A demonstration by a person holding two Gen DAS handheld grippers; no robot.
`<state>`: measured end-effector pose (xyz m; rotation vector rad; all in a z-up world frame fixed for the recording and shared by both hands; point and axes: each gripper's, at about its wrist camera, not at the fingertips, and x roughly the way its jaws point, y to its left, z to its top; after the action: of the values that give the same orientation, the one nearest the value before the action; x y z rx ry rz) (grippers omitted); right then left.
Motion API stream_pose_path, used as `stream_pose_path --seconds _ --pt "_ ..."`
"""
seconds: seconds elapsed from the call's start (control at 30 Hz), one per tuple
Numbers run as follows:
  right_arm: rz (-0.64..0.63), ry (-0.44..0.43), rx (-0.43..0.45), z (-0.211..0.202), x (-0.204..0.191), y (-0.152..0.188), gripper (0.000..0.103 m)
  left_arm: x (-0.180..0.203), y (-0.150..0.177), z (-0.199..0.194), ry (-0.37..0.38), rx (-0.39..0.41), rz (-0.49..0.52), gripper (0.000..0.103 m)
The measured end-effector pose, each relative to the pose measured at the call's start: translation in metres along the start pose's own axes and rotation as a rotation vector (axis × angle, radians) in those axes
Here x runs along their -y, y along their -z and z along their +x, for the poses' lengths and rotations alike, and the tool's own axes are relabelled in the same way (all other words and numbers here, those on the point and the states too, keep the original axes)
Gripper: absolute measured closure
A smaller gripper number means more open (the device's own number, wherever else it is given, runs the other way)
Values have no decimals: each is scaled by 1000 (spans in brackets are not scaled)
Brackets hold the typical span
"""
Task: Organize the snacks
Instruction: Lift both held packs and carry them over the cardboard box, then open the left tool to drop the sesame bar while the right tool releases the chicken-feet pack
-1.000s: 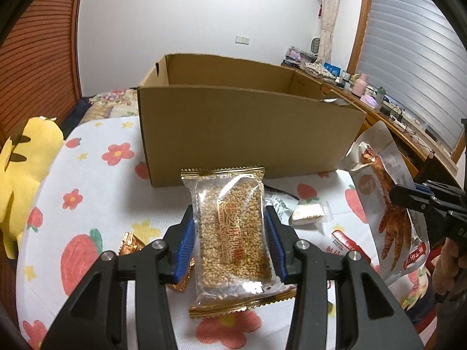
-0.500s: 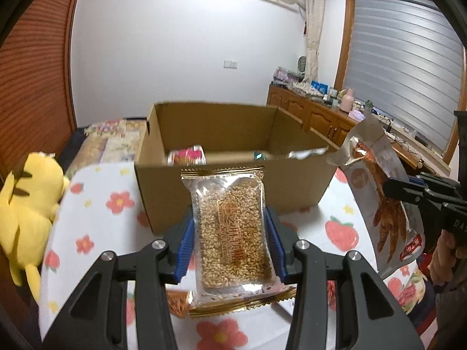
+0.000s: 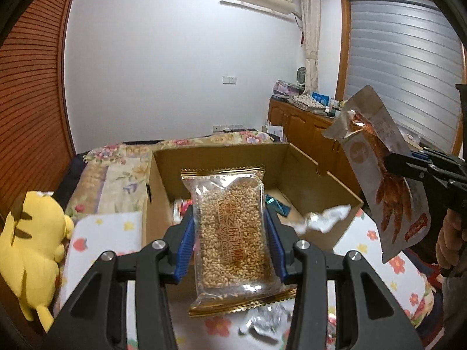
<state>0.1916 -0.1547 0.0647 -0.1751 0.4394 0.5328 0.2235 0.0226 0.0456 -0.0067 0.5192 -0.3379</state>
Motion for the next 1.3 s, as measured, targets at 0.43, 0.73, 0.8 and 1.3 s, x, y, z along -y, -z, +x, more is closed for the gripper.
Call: stream_pose_path --seconds 0.43,0.73,0.8,1.3 --pt "-42 59 35 43 35 -37 94 -28 -18 52 -5 -28 -14 59" --pt "-64 117 -30 89 44 -26 94 -26 -11 80 -1 -79 -13 59" --pt "-58 113 -39 93 45 -24 94 -25 -10 84 -7 -90 -10 58" --pt "-89 117 -45 106 42 -22 94 -23 -2 95 -10 -125 -28 41"
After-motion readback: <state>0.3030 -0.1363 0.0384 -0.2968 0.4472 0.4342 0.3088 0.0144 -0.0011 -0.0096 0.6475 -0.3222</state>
